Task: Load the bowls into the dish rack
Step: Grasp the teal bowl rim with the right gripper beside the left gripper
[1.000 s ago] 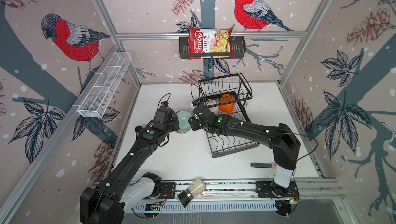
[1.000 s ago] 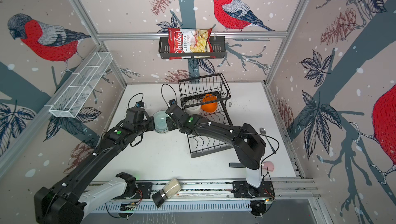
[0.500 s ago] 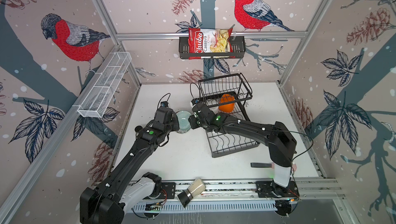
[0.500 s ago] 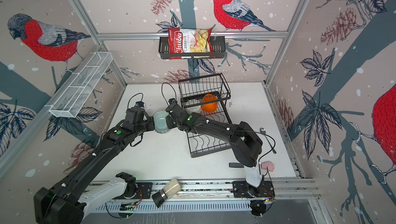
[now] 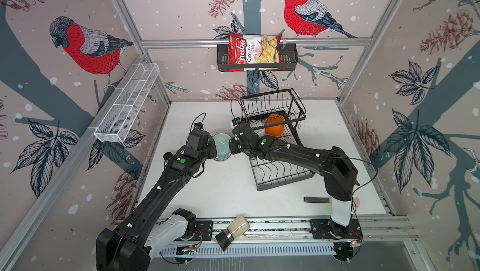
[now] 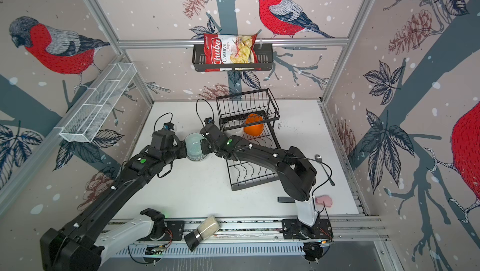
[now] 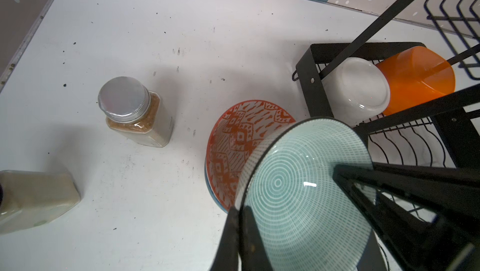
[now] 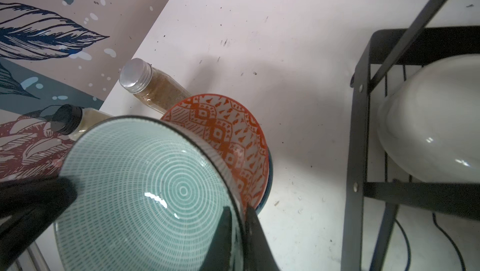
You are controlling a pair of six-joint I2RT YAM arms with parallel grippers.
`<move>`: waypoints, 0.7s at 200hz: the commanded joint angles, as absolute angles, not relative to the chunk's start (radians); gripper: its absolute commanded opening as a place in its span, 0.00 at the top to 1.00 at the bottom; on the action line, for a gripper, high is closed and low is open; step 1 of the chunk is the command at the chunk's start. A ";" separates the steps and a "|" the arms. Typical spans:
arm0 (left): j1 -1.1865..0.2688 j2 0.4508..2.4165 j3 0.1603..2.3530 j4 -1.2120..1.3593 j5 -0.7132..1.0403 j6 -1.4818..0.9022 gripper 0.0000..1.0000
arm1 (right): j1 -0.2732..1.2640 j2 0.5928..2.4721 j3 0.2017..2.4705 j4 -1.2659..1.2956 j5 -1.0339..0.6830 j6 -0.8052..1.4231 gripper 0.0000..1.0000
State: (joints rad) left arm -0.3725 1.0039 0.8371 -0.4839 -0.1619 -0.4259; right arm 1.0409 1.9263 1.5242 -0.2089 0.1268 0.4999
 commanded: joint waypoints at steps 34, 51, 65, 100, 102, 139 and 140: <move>-0.372 0.986 0.833 -0.436 -0.160 -0.420 0.95 | 1.046 1.942 1.552 -0.187 0.128 0.503 0.99; -0.370 0.978 0.836 -0.435 -0.156 -0.424 0.82 | 1.046 1.939 1.552 -0.190 0.130 0.502 1.00; -0.371 0.969 0.837 -0.436 -0.156 -0.425 0.52 | 1.048 1.940 1.551 -0.195 0.141 0.498 1.00; -0.371 0.944 0.840 -0.440 -0.173 -0.433 0.07 | 1.058 1.922 1.538 -0.204 0.167 0.482 1.00; -0.371 0.944 0.842 -0.440 -0.174 -0.433 0.07 | 1.059 1.921 1.536 -0.204 0.168 0.481 1.00; -0.371 0.927 0.844 -0.437 -0.183 -0.441 0.04 | 1.077 1.866 1.490 -0.204 0.184 0.462 1.00; -0.371 0.927 0.844 -0.438 -0.183 -0.442 0.04 | 1.078 1.864 1.486 -0.204 0.184 0.462 1.00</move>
State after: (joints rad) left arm -0.3721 0.9360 0.8349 -0.4736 -0.1654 -0.4374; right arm 1.0649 1.9072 1.5101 -0.2436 0.1581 0.4866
